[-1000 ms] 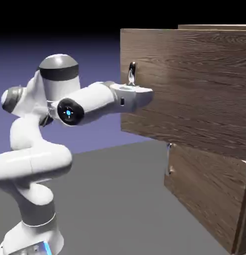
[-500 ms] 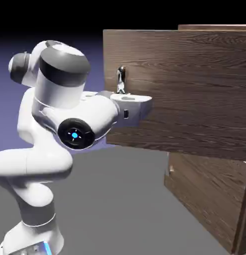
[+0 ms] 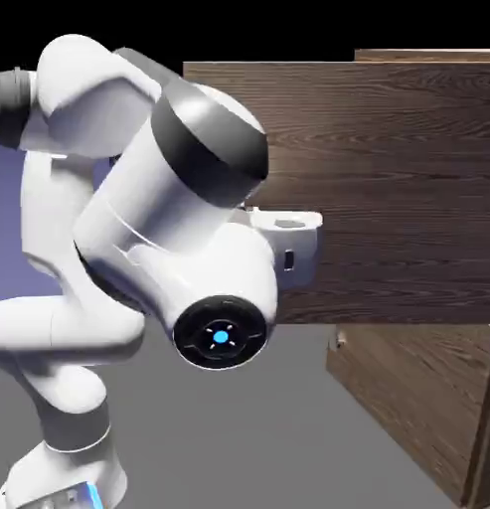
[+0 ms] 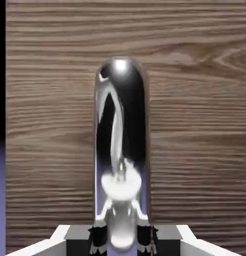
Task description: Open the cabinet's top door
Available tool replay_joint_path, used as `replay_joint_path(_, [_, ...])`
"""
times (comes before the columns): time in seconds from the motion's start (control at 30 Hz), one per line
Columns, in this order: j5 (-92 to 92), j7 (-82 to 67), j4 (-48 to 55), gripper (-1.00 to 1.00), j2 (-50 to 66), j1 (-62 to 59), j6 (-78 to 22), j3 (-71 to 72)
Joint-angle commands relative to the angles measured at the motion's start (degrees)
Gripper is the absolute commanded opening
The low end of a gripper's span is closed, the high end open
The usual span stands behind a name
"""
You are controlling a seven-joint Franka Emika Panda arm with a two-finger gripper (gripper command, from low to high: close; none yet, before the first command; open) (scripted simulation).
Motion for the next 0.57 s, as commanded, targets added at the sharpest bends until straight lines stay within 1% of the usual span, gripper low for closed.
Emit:
replay_joint_path(0.0, [-1.1, -0.2, 1.9, -1.0, 2.1, 0.2, -0.1, 0.3])
replay_joint_path(0.23, [-7.9, 0.2, 16.1, -1.0, 16.5, 1.9, -1.6, 2.6])
replay_joint_path(0.5, [-12.1, 4.8, 32.7, -1.0, 31.7, 5.5, -4.9, 4.7])
replay_joint_path(0.53, [-12.2, 4.9, 33.0, -1.0, 31.9, 5.5, -4.9, 4.8])
